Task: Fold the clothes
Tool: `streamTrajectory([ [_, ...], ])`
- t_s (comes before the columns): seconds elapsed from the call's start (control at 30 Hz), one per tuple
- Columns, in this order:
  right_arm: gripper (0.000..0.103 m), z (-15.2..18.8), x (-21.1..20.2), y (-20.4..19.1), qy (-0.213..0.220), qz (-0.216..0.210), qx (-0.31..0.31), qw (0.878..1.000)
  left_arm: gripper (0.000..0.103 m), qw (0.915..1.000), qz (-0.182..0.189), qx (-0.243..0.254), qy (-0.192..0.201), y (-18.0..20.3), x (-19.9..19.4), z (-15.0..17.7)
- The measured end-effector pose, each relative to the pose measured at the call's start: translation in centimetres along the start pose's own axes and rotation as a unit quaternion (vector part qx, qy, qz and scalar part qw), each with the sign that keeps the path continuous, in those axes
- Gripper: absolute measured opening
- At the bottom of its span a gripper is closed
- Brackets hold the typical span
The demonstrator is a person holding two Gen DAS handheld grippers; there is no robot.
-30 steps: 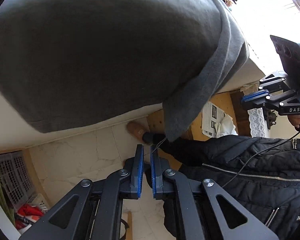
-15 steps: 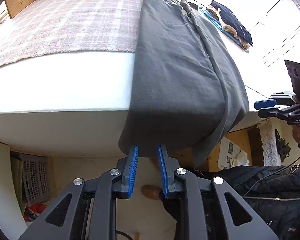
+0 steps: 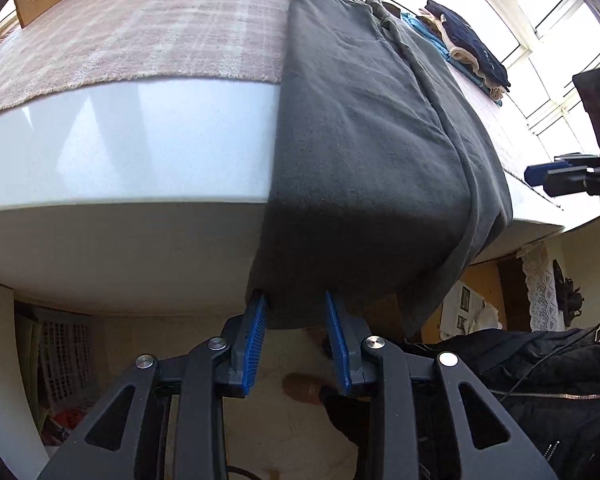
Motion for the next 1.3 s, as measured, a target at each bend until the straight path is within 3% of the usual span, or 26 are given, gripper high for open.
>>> streamTrajectory([
  [0.13, 0.031, -4.6, 2.0, 0.6, 0.002, 0.030, -0.025, 0.999, 0.030, 0.9996, -0.003, -0.028, 0.009, -1.0, 0.1, 1.1],
  [0.3, 0.031, -7.6, 5.3, 4.4, -0.036, -0.011, 0.051, 0.998, 0.030, 0.9992, 0.005, -0.031, 0.024, 0.8, -0.1, 2.3],
  [0.4, 0.031, -8.2, 5.5, 4.4, -0.047, -0.022, 0.050, 0.997, 0.031, 0.9992, 0.003, -0.026, 0.030, 1.5, -0.3, 2.1],
  [0.57, 0.031, -8.9, 5.5, 3.2, -0.053, -0.022, 0.029, 0.998, 0.033, 0.9991, -0.001, -0.030, 0.030, 1.8, 0.7, 1.9],
  [0.7, 0.031, -8.9, 6.8, 2.9, -0.082, 0.001, 0.018, 0.996, 0.033, 0.9993, -0.015, -0.018, 0.029, 2.9, 1.7, 2.2],
  [1.0, 0.033, -7.5, 5.2, 3.3, -0.083, -0.049, 0.041, 0.995, 0.033, 0.9990, -0.027, 0.016, 0.032, 2.1, 2.2, 0.8],
  [1.1, 0.033, -6.9, 5.0, 3.1, -0.091, -0.065, 0.044, 0.993, 0.033, 0.9987, -0.026, 0.034, 0.026, 2.0, 2.5, 0.7],
  [1.3, 0.033, -6.1, 4.7, 2.3, -0.094, -0.039, 0.007, 0.995, 0.029, 0.9987, -0.002, 0.050, 0.011, 2.5, 3.7, -0.3],
])
Point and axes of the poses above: each gripper's, at about its wrist camera, not at the fingertips, and x roughly the way its jaws point, y to its right, z to its underside, the point moved 2 cm from there along x, roughly the way its jaws point, and after that the axes turned 7 degrees about -x, right-handed, at the moved point
